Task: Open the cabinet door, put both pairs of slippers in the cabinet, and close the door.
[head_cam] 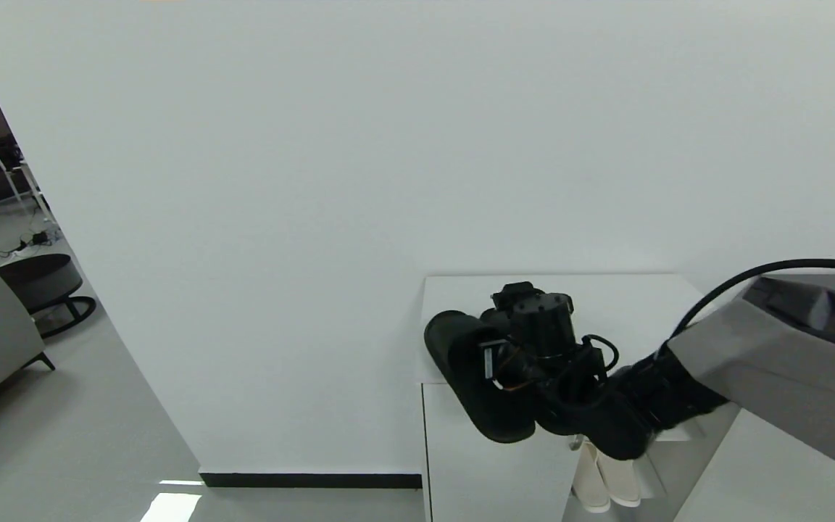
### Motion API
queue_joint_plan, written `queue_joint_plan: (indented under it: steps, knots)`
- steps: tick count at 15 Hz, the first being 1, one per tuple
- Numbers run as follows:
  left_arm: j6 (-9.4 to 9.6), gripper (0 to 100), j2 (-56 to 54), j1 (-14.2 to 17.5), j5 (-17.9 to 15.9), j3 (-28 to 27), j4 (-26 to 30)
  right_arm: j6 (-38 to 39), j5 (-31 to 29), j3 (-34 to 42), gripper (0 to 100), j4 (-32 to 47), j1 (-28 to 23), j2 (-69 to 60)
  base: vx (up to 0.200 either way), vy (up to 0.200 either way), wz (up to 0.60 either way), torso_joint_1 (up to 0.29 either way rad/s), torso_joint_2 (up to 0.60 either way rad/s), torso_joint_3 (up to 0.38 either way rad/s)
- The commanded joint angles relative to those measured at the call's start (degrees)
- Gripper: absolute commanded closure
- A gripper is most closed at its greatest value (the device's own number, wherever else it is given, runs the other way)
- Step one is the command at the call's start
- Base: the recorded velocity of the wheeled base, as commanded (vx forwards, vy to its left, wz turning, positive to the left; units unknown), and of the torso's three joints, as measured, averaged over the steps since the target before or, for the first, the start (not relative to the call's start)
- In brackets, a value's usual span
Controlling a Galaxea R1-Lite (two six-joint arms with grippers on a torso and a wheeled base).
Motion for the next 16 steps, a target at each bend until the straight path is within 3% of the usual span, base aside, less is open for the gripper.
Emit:
queue_joint_plan:
  steps: [1,3,7,16]
  knots:
    - [0.00,100,0.0,0.0,0.0,0.0,0.0,0.2,9.8,15.3,100,-7.2,4.7,-14.2,0.000,0.000,0.00,0.000,0.00,0.000]
    - [0.00,100,0.1,0.0,0.0,0.0,0.0,0.1,16.2,22.0,100,-10.3,5.4,-17.5,0.000,0.000,0.00,0.000,0.00,0.000]
    - [0.00,100,0.0,0.0,0.0,0.0,0.0,0.1,18.6,24.9,100,-12.0,5.5,-18.5,0.000,0.000,0.00,0.000,0.00,0.000]
    - [0.00,100,0.1,0.0,0.0,0.0,0.0,0.0,23.3,28.6,100,-16.8,5.7,-18.5,-0.200,0.000,0.00,0.001,0.00,0.002]
